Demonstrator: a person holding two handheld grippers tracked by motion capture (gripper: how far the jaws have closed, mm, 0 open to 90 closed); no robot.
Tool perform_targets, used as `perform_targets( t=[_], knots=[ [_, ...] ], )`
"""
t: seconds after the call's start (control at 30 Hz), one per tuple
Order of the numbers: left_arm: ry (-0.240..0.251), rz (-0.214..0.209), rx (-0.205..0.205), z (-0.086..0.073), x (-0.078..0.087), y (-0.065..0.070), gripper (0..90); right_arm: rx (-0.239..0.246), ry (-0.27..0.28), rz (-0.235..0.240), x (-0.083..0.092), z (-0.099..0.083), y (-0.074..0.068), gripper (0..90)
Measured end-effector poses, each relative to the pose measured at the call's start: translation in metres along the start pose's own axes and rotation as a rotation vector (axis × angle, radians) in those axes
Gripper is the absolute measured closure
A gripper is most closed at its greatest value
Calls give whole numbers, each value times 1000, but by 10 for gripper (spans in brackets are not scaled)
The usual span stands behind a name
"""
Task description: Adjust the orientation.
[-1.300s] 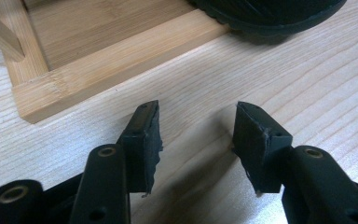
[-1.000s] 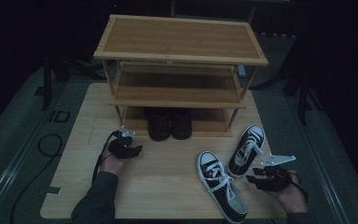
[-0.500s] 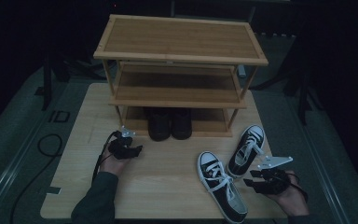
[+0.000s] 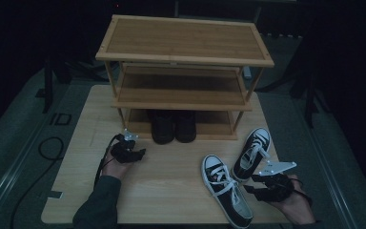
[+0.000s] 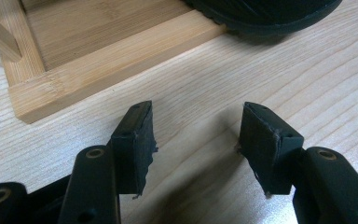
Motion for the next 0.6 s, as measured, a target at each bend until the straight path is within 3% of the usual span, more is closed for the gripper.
perform_targets(
  t=[0.3, 0.6],
  knots=[
    [8, 2, 1, -1, 0, 0, 439, 36, -15, 37, -3, 7, -20, 452],
    [9, 1, 0, -1, 0, 0, 439, 21, -102, -2, -24, 10, -25, 582]
  ],
)
Point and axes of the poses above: each handheld gripper's, and its own axes: x roughly backward along the jaws, z roughly out of its top, y roughly to its right, the point moved 2 cm from there along -x, roughly forward along the jaws, and after that the axes turned 4 degrees about -z, right-handed, at the moved point
